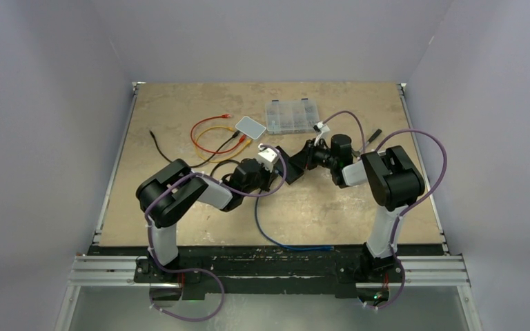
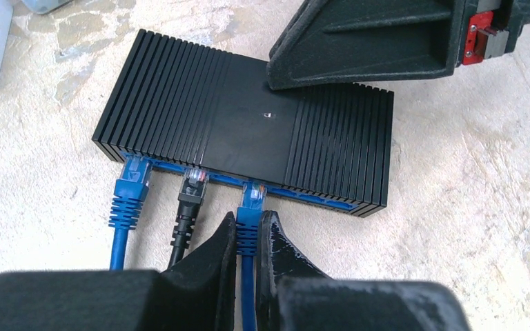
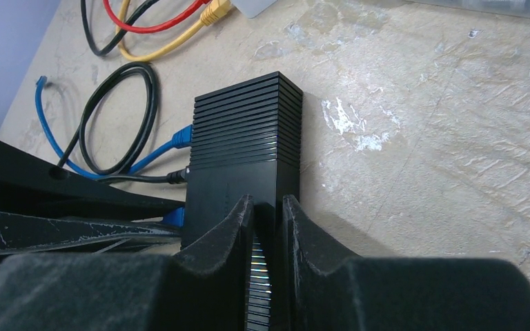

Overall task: Insert the plug into the switch port
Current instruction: Insert the connector into the switch port.

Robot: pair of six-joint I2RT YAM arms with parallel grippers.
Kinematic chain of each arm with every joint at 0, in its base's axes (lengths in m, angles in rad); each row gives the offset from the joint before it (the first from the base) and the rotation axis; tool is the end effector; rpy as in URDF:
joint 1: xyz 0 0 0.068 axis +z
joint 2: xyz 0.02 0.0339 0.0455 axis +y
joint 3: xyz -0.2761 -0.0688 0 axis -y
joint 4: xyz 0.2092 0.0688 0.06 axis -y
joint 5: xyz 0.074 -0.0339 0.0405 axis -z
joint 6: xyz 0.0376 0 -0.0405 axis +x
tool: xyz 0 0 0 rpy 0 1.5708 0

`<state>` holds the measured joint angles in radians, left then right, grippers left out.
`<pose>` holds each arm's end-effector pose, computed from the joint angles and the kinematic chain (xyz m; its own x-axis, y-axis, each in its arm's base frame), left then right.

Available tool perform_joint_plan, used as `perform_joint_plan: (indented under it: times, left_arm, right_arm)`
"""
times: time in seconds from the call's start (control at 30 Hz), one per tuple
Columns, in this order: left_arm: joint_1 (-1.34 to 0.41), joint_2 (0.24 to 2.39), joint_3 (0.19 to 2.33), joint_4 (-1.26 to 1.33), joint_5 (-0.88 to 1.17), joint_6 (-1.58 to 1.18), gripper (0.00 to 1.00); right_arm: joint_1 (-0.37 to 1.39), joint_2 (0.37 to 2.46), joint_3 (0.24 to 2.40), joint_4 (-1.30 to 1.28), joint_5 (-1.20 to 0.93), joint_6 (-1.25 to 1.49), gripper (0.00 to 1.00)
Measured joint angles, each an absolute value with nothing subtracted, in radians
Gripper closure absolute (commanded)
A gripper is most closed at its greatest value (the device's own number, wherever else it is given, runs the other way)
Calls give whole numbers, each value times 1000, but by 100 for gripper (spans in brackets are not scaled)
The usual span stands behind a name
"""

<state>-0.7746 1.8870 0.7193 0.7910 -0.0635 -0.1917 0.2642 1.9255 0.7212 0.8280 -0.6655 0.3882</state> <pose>0.2495 -0.2409 0.1660 -0.3830 0.1088 -0.9173 0.5937 0.7897 -0.1543 0.3252 0.1120 0.1605 -0.6159 0.1418 -0.7749 -0.5689 0.6003 0.5621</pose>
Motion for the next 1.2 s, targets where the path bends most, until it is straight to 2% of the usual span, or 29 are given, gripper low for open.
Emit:
perform_joint_plan:
  times: [0.63, 0.9, 1.2]
  left_arm:
    - [-750, 1908, 720, 826, -13, -90, 100]
    - [-760, 1892, 666, 873, -14, -89, 100]
    - [-808, 1811, 639, 768, -65, -85, 87]
  right_arm:
    - [282, 1943, 787, 756, -666, 315, 79]
    - [298, 1890, 761, 693, -618, 316, 78]
    - [320, 1827, 718, 626, -593, 330, 71]
